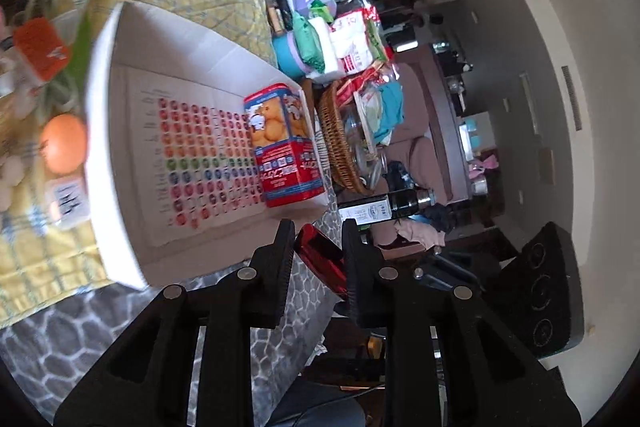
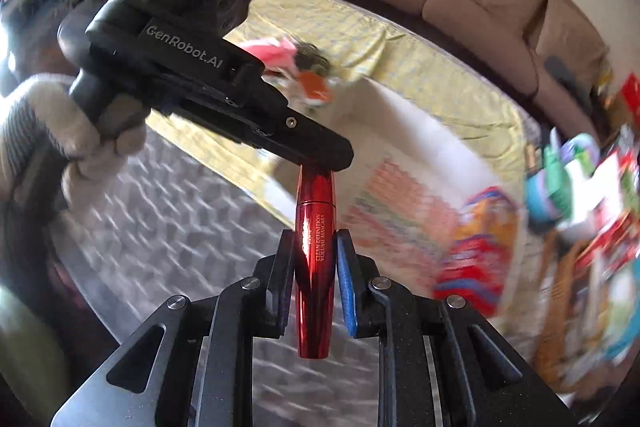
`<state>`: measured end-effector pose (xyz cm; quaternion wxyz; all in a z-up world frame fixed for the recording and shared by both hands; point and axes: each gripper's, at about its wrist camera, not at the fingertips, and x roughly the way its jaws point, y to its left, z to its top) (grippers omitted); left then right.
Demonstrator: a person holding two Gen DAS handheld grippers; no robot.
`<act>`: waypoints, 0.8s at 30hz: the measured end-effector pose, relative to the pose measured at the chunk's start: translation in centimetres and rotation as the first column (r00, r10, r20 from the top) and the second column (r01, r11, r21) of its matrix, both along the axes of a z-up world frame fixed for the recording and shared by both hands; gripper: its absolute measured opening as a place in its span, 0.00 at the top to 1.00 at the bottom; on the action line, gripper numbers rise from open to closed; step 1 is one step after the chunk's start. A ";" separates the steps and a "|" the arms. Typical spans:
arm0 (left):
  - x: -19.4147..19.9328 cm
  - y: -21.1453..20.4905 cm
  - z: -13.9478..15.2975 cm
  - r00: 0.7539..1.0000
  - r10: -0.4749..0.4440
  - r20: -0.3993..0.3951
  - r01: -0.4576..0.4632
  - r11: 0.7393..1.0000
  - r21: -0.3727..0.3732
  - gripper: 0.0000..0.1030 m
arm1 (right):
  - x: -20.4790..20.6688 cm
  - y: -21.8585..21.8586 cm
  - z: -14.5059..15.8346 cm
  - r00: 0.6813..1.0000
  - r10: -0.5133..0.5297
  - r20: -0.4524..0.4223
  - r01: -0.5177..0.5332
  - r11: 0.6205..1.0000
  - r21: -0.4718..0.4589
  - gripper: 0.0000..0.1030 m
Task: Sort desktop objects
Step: 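Carry the mascara tube with the right gripper into the white box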
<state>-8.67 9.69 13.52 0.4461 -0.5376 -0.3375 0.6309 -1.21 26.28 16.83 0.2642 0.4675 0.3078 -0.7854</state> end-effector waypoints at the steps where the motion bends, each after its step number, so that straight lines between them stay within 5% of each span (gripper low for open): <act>1: -0.7 1.7 0.1 1.000 -0.013 0.005 0.013 1.000 -0.001 0.79 | -0.6 1.0 0.0 1.000 0.028 0.002 -0.028 0.999 0.047 0.81; 8: -3.6 8.7 -1.5 0.996 -0.081 0.023 0.083 0.988 -0.131 0.79 | -3.6 5.8 -3.0 0.969 0.221 0.110 -0.241 0.945 0.223 0.81; 15: -4.2 10.1 -4.5 0.993 -0.103 0.050 0.112 0.958 -0.264 0.79 | -4.7 8.1 -6.6 0.927 0.320 0.198 -0.364 0.895 0.259 0.81; 24: -4.2 14.1 -6.7 0.977 -0.191 0.091 0.212 0.908 -0.361 0.78 | -2.7 9.8 -8.5 0.876 0.467 0.123 -0.479 0.811 0.336 0.79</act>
